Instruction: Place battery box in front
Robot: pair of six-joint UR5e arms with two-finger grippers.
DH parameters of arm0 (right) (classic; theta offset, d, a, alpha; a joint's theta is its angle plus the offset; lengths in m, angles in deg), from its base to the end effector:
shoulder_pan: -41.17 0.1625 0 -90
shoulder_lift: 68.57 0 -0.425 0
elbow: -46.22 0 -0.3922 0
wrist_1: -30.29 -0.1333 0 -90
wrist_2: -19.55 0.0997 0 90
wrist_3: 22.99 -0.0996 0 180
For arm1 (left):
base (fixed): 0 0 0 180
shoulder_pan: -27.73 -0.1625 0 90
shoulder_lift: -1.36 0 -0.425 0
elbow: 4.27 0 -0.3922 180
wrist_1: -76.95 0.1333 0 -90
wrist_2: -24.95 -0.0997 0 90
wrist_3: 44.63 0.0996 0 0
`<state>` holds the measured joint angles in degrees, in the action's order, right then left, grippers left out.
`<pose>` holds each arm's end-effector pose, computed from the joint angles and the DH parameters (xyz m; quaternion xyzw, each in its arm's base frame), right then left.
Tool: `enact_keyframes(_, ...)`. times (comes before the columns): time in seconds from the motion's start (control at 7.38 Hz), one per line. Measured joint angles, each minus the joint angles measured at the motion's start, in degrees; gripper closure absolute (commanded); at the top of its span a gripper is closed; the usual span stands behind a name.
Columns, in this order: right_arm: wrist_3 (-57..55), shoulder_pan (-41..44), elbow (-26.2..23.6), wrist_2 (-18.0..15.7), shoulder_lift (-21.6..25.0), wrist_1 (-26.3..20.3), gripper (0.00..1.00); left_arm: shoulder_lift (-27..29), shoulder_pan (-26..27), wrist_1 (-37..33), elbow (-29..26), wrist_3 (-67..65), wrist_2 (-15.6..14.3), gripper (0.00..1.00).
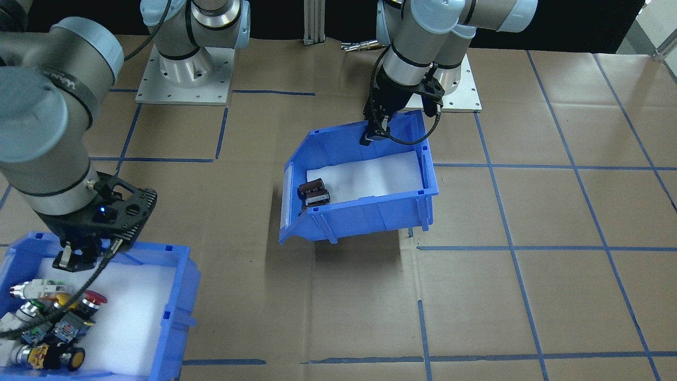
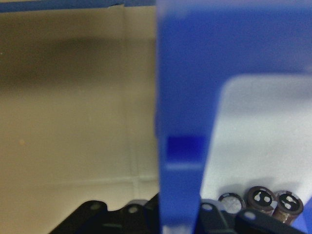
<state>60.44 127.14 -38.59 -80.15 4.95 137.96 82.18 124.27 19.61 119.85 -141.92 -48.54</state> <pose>0.0730 -0.6218 0.4068 0.6319 -0.7685 -0.0183 0.0993 -0.2060 -0.3784 0.3354 0.6960 -0.7005 -0.0717 0.1408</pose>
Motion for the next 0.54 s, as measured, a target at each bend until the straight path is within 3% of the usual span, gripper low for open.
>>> enact_keyframes(0.54, 7.55, -3.14, -20.15, 2.56, 14.15, 11.0, 1.0, 14.67, -3.89, -0.36, -13.88, 1.56, 10.21, 1.0)
